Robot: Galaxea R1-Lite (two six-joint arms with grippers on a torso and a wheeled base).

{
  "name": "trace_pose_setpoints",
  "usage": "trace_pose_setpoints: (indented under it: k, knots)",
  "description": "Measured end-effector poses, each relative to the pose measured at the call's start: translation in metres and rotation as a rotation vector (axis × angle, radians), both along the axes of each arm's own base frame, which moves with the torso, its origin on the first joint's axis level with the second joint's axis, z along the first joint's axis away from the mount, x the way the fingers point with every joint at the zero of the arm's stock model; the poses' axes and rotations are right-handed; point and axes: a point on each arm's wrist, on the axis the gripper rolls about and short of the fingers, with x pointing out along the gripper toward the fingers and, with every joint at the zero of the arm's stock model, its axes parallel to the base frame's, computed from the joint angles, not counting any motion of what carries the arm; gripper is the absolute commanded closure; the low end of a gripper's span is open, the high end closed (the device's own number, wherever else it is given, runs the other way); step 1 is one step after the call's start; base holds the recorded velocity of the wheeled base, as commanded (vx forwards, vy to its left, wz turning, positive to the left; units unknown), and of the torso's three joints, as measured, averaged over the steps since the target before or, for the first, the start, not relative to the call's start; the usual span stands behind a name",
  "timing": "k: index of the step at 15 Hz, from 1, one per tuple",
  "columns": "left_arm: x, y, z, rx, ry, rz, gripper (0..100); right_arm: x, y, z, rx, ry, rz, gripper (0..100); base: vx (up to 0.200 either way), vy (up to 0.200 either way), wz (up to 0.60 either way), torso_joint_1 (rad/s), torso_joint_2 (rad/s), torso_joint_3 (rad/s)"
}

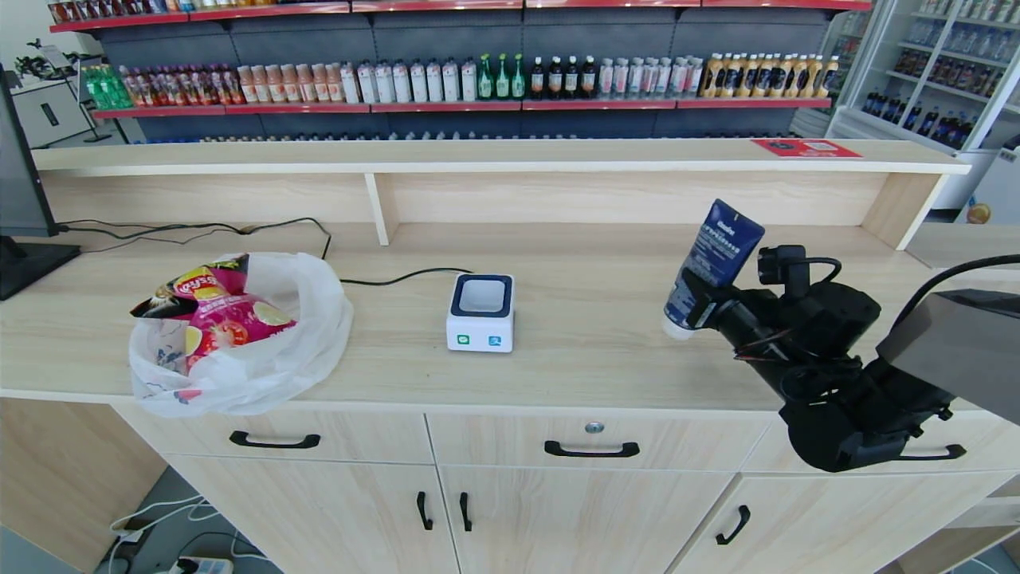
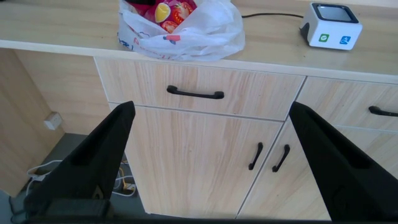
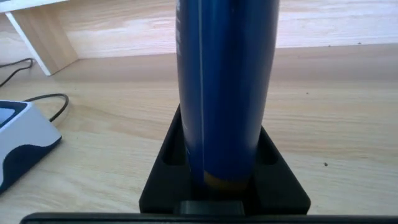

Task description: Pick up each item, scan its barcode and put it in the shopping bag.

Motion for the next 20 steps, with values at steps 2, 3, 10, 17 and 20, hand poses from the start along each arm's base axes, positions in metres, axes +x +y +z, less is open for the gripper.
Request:
trace_pose_setpoints:
  k: [2,3,10,17,20]
  knots:
    - [0.000,0.000,0.000,-0.001,0.002,0.000,0,-0.011,0.002,0.007,0.019,0.007,0.015,100,0.000,0.000,0.00,0.000,0.00,0.000]
    - [0.000,0.000,0.000,-0.002,0.002,0.000,0,-0.017,0.002,0.012,0.027,0.007,0.021,100,0.000,0.000,0.00,0.000,0.00,0.000]
    - [0.000,0.000,-0.001,-0.004,0.005,0.001,0,-0.092,0.001,0.054,0.103,0.003,0.068,100,0.000,0.000,0.00,0.000,0.00,0.000]
    - [0.000,0.000,-0.001,-0.004,0.005,0.001,0,-0.219,0.004,0.066,0.009,-0.022,0.185,100,0.000,0.000,0.00,0.000,0.00,0.000]
    - [0.000,0.000,-0.001,-0.004,0.005,0.001,0,-0.242,0.001,0.069,-0.010,-0.064,0.210,100,0.000,0.000,0.00,0.000,0.00,0.000]
